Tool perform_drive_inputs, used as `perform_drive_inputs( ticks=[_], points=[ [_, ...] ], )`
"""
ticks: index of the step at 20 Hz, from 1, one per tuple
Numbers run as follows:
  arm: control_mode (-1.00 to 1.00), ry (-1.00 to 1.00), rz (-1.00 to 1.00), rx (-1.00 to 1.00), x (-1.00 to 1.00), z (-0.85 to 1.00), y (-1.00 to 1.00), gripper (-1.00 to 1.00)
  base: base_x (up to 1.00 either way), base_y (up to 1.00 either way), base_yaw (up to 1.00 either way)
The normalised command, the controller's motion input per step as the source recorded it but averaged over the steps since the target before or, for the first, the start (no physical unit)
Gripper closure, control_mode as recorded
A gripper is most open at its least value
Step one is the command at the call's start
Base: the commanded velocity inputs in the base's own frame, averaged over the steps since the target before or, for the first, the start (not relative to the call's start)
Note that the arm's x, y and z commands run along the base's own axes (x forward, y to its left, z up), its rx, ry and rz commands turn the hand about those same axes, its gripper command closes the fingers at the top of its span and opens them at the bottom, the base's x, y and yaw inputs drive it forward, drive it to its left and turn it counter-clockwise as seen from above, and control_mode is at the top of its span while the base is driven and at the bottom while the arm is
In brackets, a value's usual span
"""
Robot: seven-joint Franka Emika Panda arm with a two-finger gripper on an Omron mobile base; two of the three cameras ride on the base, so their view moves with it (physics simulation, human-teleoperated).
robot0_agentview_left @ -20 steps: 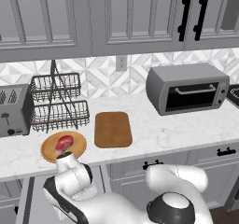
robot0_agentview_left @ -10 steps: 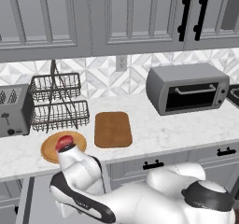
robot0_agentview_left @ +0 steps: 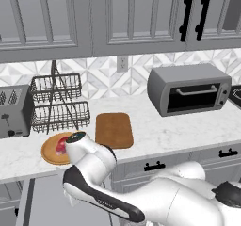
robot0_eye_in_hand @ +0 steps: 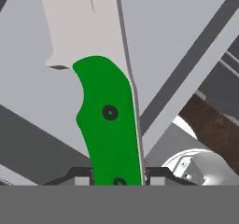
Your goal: Pick up the knife from the drawer and place it on the cutting board. Then place the meat from the plate to the cutting board.
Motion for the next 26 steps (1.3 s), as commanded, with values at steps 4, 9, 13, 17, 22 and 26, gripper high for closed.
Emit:
perform_drive_inputs(
  ticks=[4, 9, 13, 17, 22, 26],
  points=[
    [-1.00, -0.02, -0.13, 0.02, 0.42, 0.55, -0.48, 1.00, 0.00, 0.00, 0.00],
    [-1.00, 0.00, -0.21, 0.05, 0.64, 0.39, -0.56, 1.00, 0.00, 0.00, 0.00],
    [-1.00, 0.00, -0.26, 0.06, 0.81, 0.16, -0.69, 1.00, 0.00, 0.00, 0.00],
    [-1.00, 0.01, -0.20, 0.06, 0.91, 0.00, -0.77, 1.00, 0.00, 0.00, 0.00],
    [-1.00, 0.07, -0.13, 0.02, 0.97, 0.02, -0.58, 1.00, 0.00, 0.00, 0.00],
    [-1.00, 0.13, -0.02, 0.00, 0.99, 0.00, -0.04, 1.00, 0.00, 0.00, 0.00]
  ],
)
